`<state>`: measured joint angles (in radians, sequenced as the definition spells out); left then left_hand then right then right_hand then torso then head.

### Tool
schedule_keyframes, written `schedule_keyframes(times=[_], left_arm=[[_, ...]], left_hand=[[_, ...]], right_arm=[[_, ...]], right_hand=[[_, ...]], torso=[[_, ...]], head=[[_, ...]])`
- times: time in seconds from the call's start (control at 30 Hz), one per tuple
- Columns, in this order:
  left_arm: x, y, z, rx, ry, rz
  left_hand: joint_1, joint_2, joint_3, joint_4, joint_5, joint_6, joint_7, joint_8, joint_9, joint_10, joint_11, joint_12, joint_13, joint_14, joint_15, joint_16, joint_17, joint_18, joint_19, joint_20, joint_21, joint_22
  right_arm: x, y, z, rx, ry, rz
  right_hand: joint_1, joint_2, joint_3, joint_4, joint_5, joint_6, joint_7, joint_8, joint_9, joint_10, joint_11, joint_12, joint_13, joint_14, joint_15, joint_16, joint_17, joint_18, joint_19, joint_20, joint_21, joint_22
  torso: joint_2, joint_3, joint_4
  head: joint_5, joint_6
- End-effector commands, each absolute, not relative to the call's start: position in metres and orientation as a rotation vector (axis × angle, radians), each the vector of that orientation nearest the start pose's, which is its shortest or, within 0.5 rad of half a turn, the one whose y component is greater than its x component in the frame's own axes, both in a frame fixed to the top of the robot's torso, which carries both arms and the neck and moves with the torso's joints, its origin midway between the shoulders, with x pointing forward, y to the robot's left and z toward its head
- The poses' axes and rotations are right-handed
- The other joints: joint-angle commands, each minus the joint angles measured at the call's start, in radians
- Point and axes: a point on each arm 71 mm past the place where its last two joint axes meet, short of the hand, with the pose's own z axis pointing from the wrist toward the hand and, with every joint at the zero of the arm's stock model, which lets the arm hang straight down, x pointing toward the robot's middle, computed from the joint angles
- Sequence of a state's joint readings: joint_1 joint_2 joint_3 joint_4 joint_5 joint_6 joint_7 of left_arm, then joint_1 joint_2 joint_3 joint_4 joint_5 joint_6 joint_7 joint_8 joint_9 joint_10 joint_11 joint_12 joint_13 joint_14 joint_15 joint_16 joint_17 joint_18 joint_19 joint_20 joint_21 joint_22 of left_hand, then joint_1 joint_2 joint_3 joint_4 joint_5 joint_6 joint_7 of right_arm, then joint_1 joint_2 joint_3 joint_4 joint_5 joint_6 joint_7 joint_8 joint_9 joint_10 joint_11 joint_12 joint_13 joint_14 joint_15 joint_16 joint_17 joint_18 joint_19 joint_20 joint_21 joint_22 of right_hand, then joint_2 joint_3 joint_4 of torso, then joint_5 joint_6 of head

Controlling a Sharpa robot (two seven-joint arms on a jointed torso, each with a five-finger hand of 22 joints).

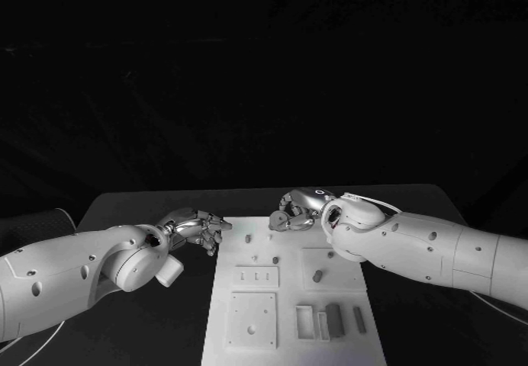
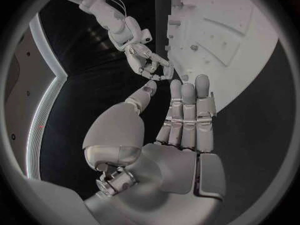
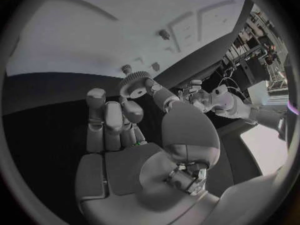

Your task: Assemble the parts on the task board

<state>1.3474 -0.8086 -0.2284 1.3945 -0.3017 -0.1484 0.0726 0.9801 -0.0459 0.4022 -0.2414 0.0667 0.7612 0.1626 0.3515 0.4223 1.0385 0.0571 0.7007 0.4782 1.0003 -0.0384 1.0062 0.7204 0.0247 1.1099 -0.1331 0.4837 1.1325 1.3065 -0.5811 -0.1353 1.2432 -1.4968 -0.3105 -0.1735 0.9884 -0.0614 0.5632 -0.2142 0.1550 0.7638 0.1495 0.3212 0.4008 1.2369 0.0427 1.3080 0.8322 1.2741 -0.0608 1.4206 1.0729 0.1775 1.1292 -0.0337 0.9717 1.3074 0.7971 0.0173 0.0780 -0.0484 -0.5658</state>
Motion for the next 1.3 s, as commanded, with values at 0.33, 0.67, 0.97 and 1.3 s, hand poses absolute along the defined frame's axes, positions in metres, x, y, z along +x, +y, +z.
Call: schedule_keyframes(times=[0.33, 0.67, 0.97, 1.3], left_arm=[[0.508, 0.224, -0.197, -0.821, 1.889, -1.201], [0.508, 0.225, -0.197, -0.822, 1.888, -1.199], [0.508, 0.225, -0.197, -0.822, 1.893, -1.198], [0.508, 0.225, -0.197, -0.821, 1.891, -1.197]], left_hand=[[-0.008, -0.004, -0.003, -0.005, 0.000, 0.018, 0.011, 0.000, 0.002, 0.002, 0.006, -0.007, 0.000, -0.001, 0.000, 0.005, -0.002, 0.050, 0.008, -0.002, -0.004, 0.002], [-0.008, -0.004, -0.003, -0.006, 0.000, 0.018, 0.011, 0.000, 0.002, 0.003, 0.006, -0.008, 0.000, -0.001, 0.000, 0.006, -0.002, 0.050, 0.008, -0.002, -0.004, 0.002], [-0.008, -0.004, -0.004, -0.006, 0.000, 0.017, 0.011, -0.001, 0.002, 0.003, 0.006, -0.008, 0.000, -0.001, 0.000, 0.006, -0.002, 0.050, 0.008, -0.002, -0.004, 0.003], [-0.008, -0.003, -0.003, -0.006, 0.000, 0.017, 0.011, -0.001, 0.003, 0.003, 0.006, -0.010, 0.001, -0.002, 0.001, 0.006, -0.002, 0.050, 0.008, -0.002, -0.005, 0.003]], right_arm=[[0.535, -0.130, -0.180, -0.354, 1.559, 0.479], [0.532, -0.125, -0.191, -0.397, 1.554, 0.462], [0.532, -0.122, -0.196, -0.424, 1.548, 0.439], [0.532, -0.117, -0.199, -0.440, 1.536, 0.430]], right_hand=[[0.000, -0.008, 0.006, -0.003, 0.011, 0.067, 0.003, 0.012, 0.001, 0.010, -0.003, -0.001, -0.003, 0.011, -0.003, 0.005, 0.002, 0.084, 0.007, -0.003, 0.005, 0.016], [0.001, -0.015, 0.008, -0.006, 0.014, 0.071, 0.002, 0.012, 0.000, 0.013, -0.005, -0.003, -0.005, 0.012, -0.004, 0.003, -0.001, 0.084, 0.008, -0.004, 0.005, 0.016], [0.001, -0.023, 0.009, -0.007, 0.014, 0.071, 0.002, 0.010, -0.002, 0.015, -0.005, -0.006, -0.007, 0.010, -0.005, -0.001, -0.009, 0.084, 0.009, -0.005, 0.004, 0.015], [0.001, -0.023, 0.009, -0.007, 0.015, 0.071, 0.002, 0.010, -0.002, 0.015, -0.005, -0.006, -0.007, 0.011, -0.005, -0.001, -0.008, 0.084, 0.009, -0.005, 0.004, 0.015]], torso=[[0.000, -0.0010, 0.0007], [0.001, 0.0004, -0.0003], [0.001, 0.0007, 0.0006], [0.000, 0.0010, -0.0002]], head=[[0.007, 0.000], [0.012, -0.002], [0.015, -0.004], [0.019, -0.009]])
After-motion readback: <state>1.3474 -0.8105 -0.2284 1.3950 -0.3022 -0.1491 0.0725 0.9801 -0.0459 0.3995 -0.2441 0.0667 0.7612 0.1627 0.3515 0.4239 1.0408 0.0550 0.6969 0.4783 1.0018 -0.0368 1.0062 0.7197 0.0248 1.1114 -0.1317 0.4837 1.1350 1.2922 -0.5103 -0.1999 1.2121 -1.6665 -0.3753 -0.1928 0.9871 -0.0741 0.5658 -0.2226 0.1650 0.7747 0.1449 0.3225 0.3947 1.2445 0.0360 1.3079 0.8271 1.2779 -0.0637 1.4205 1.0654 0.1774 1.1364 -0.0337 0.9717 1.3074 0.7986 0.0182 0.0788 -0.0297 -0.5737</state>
